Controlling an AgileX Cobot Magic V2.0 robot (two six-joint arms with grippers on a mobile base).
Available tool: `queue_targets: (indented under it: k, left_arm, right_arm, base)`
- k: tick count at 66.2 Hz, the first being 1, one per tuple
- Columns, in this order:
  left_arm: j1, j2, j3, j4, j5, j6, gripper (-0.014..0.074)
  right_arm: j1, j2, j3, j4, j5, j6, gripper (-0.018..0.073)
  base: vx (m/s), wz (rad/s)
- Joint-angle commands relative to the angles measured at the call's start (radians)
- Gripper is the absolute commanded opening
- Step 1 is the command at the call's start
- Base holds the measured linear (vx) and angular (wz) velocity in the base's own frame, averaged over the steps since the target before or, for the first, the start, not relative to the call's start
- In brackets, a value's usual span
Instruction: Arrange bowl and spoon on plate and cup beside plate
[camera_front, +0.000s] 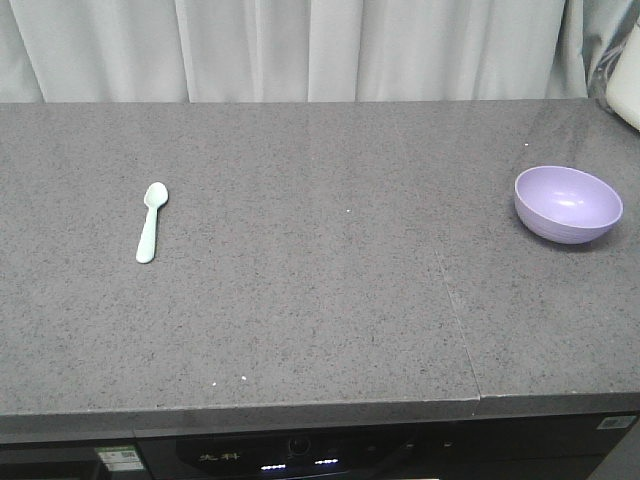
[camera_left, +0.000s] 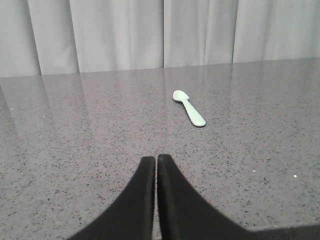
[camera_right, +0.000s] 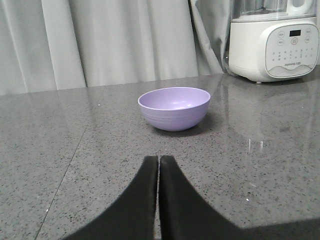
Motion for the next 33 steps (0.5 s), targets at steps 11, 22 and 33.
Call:
queue_targets:
  k: [11,22,33]
  left_arm:
    - [0.0,-0.017,0.03,0.0,-0.078,-0.011,-0.0006]
    - [0.0,-0.017,0.03,0.0,-0.078,-0.011,-0.0006]
    - [0.0,-0.017,0.03,0.0,-0.078,-0.011,-0.0006]
  right_arm:
    - [-0.007,-0.011,0.016,-0.005,-0.078,-0.004,-0.0005]
    - [-0.007,-0.011,0.016,-0.005,-0.078,-0.004,-0.0005]
    - [-0.007,-0.011,0.016,-0.005,-0.078,-0.004,-0.0005]
  base:
    - [0.04,-0.01]
    - [0.04,-0.01]
    - [0.03,-0.01]
